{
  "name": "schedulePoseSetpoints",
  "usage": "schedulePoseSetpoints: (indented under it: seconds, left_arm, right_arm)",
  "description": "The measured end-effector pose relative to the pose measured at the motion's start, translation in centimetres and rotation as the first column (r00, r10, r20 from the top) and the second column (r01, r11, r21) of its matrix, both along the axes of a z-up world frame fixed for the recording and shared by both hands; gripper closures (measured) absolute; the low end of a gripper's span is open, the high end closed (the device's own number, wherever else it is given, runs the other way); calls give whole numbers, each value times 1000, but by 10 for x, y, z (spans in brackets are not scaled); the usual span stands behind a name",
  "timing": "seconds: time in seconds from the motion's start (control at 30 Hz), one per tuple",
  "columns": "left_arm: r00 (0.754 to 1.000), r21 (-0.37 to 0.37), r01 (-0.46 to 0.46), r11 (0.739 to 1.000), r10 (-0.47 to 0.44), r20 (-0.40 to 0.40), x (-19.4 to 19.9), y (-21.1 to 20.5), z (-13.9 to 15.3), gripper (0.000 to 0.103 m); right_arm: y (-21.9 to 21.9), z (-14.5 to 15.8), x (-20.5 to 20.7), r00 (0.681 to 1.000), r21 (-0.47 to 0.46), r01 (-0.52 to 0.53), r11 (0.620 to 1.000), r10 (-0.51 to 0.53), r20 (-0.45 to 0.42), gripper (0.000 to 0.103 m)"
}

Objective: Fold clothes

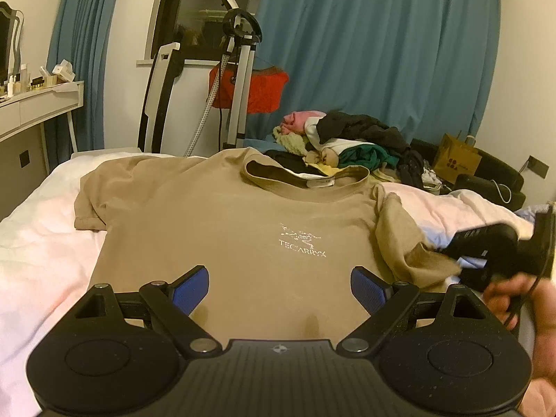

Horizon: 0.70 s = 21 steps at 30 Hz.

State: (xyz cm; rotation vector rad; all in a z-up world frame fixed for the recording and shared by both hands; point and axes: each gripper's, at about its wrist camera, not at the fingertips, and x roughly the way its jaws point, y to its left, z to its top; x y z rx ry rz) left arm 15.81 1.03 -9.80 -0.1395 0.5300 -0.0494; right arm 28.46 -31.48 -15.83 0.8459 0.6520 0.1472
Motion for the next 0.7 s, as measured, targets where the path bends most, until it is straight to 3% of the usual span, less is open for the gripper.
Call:
schedulePoseSetpoints:
  seconds: [0.2, 0.33, 0.47, 0.6, 0.7]
  left_arm:
    - [1000, -12, 4, 1000, -4, 1, 3, 1, 1, 13]
    - [1000, -12, 3, 1000, -3, -13, 7, 3, 2, 13]
    - [998, 41, 39, 998, -37, -44, 22, 2, 10, 13]
    - [992, 161, 125, 979, -127, 4, 54, 4, 19, 13]
    - [983, 189, 168, 968, -178, 38, 88, 8, 16, 13]
  right_arm:
    - [-32, 49, 8, 988, -148, 124, 981, -108, 112, 96]
    - [-52, 69, 31, 984, -356, 155, 922, -111, 141, 96]
    - [-77, 61, 39, 981, -495, 176, 851, -106, 165, 96]
    - [-106, 36, 47, 962, -510, 249, 824, -150, 228, 96]
    - [-116, 33, 53, 952, -522, 293, 801, -191, 240, 96]
